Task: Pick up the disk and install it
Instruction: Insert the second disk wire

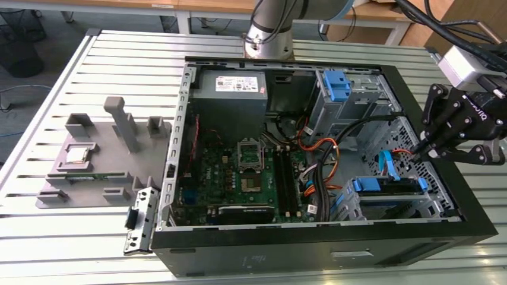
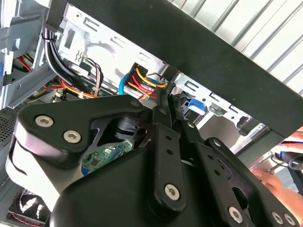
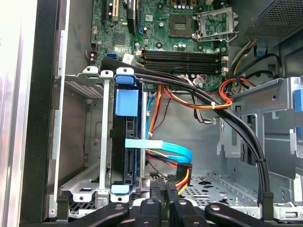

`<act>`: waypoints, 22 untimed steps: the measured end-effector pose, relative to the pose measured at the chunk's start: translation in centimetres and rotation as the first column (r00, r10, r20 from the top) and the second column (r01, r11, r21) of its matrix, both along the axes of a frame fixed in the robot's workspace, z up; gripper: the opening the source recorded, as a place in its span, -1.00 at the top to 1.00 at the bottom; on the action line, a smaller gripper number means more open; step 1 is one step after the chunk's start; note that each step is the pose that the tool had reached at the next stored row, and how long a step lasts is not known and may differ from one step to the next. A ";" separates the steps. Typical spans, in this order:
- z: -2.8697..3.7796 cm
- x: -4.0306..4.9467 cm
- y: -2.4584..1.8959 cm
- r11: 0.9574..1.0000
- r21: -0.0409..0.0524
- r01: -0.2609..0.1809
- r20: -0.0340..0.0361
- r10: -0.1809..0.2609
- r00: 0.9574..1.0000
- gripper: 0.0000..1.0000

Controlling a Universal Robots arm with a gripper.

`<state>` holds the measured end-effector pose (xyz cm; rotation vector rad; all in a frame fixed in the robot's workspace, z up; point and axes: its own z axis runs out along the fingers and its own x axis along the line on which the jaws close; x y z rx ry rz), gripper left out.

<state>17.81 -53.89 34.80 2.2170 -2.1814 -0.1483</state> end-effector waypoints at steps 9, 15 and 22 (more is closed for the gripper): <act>0.00 0.00 0.00 1.000 0.000 0.000 -0.018 0.000 1.000 0.67; 0.00 0.00 0.00 1.000 0.000 0.000 -0.020 0.000 1.000 0.67; -0.01 -0.04 -0.35 1.000 0.000 0.000 -0.017 0.000 1.000 0.67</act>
